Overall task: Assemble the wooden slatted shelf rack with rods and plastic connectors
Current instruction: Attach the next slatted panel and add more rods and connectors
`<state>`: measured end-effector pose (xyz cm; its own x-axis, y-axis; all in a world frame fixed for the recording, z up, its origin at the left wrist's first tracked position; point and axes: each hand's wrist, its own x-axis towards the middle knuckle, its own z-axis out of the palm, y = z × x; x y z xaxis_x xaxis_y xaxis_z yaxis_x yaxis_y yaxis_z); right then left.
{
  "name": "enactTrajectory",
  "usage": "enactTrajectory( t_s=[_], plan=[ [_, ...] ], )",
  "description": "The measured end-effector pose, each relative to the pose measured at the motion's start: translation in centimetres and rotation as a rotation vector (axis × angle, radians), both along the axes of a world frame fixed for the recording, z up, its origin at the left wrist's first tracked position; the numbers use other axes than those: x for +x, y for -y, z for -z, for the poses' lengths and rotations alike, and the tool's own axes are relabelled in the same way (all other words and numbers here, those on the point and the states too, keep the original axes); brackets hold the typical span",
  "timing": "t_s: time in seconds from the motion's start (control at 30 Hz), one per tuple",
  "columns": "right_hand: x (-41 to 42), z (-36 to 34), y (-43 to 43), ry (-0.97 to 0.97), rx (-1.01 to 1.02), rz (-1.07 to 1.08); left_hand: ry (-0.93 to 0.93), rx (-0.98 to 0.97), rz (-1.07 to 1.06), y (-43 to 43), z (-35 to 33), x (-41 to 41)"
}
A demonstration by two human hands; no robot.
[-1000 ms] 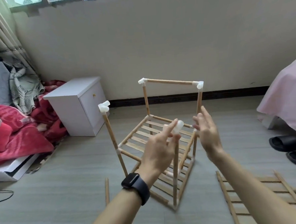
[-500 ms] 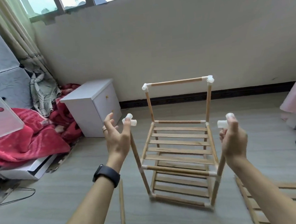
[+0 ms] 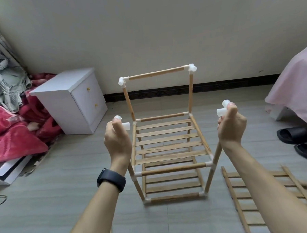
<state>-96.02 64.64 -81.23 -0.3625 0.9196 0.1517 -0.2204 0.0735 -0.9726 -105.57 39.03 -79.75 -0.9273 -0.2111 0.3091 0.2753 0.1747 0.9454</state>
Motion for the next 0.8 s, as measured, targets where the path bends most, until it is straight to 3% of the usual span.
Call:
enactTrajectory(
  t_s=[0.2,0.37,0.5,0.6,0.7,0.8],
  plan=[
    [0.5,0.4,0.2,0.063,0.051,0.002,0.008,-0.04,-0.057,-0.3,0.0,0.7],
    [2.1,2.2,0.8,0.121,0.151,-0.088,0.028,0.023,0.211,1.7,0.0,-0.5],
    [4.0,8.7,3.6,0.353,0.275,0.12,0.037,0.007,0.375,3.5,2.1,-0.4],
    [4.6,13.6,7.5,0.476,0.58,0.021,0.141,-0.124,0.307,6.0,7.5,0.3],
    [2.8,15.8,11.1,0.575,0.948,-0.258,0.442,-0.31,0.192,9.5,15.1,0.7],
    [-1.8,15.7,14.3,0.719,1.255,-0.465,0.744,-0.616,0.142,13.1,22.2,1.8]
  ],
)
